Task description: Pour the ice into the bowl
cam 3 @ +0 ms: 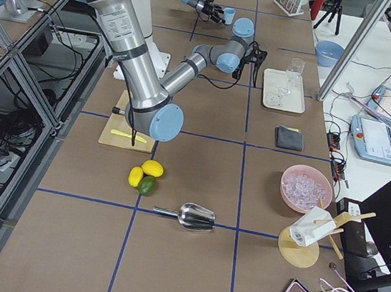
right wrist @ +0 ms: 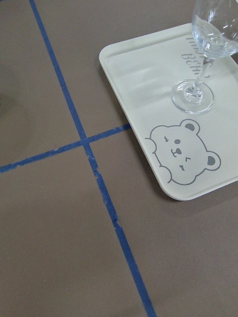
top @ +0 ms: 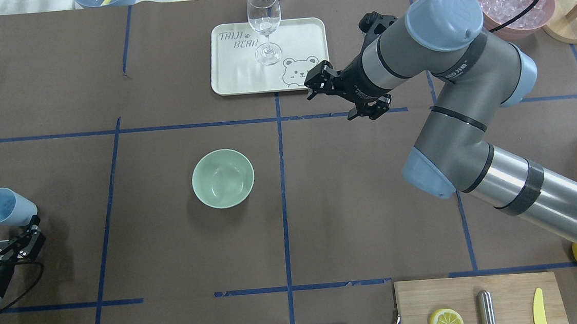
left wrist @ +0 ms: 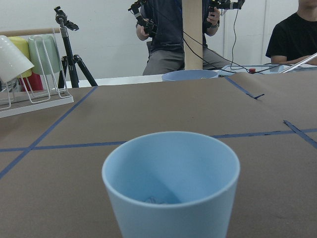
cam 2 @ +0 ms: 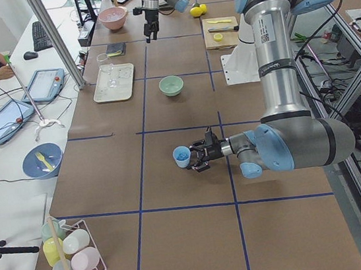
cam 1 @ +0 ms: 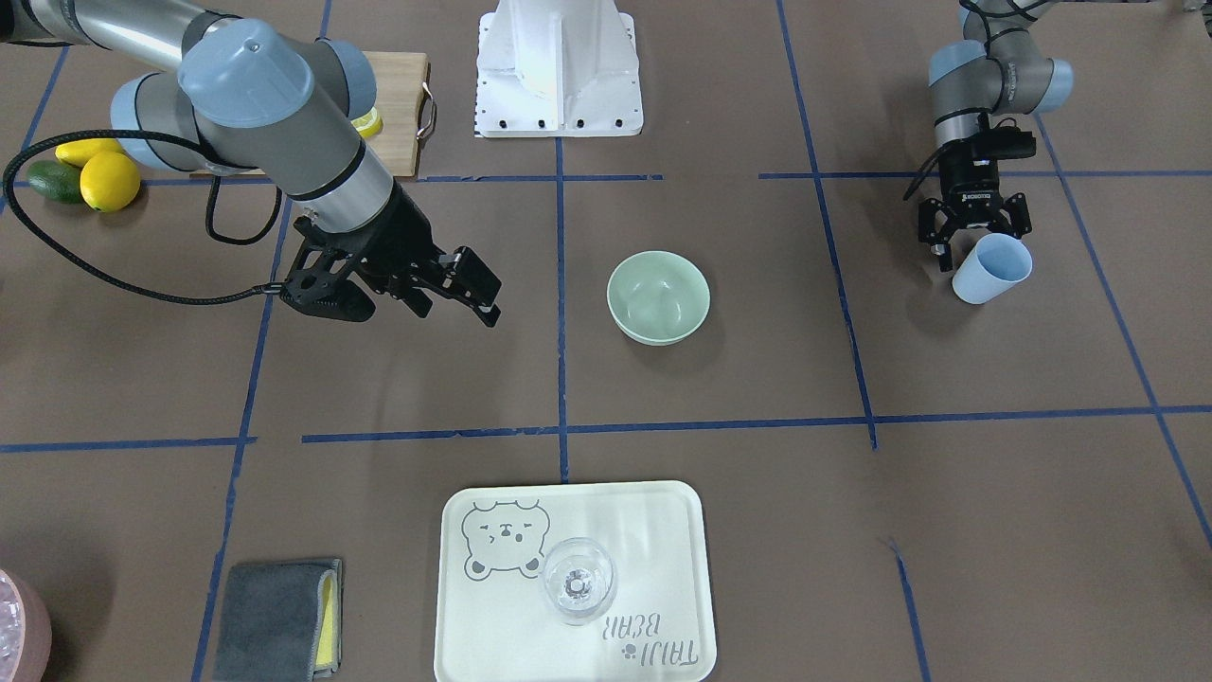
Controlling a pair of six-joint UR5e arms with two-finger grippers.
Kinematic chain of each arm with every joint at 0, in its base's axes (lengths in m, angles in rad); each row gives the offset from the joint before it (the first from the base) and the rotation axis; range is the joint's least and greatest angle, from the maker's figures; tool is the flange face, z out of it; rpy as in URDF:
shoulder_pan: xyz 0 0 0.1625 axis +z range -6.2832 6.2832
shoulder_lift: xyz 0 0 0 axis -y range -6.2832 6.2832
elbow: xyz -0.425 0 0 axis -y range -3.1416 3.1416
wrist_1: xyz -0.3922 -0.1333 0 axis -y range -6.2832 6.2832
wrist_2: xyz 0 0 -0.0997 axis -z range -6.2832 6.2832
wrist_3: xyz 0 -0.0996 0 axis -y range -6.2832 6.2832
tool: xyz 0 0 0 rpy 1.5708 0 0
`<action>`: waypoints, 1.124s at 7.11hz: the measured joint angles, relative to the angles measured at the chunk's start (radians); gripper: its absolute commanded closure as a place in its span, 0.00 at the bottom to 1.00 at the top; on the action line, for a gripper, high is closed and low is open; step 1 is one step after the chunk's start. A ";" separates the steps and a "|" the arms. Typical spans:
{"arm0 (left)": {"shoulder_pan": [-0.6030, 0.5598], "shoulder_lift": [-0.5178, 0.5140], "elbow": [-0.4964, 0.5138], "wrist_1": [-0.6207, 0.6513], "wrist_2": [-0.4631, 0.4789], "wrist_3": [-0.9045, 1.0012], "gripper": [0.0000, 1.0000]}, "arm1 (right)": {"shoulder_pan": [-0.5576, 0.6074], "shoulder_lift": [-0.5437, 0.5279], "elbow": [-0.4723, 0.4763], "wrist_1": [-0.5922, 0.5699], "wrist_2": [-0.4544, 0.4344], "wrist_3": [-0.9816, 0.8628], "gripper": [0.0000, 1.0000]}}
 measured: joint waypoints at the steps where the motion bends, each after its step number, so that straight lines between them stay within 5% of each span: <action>1: -0.011 -0.001 0.003 0.001 -0.003 -0.003 0.01 | 0.001 0.000 -0.001 0.000 0.000 -0.001 0.00; 8: -0.076 -0.026 0.018 0.007 -0.061 0.007 0.01 | 0.001 0.002 -0.001 0.000 -0.001 -0.003 0.00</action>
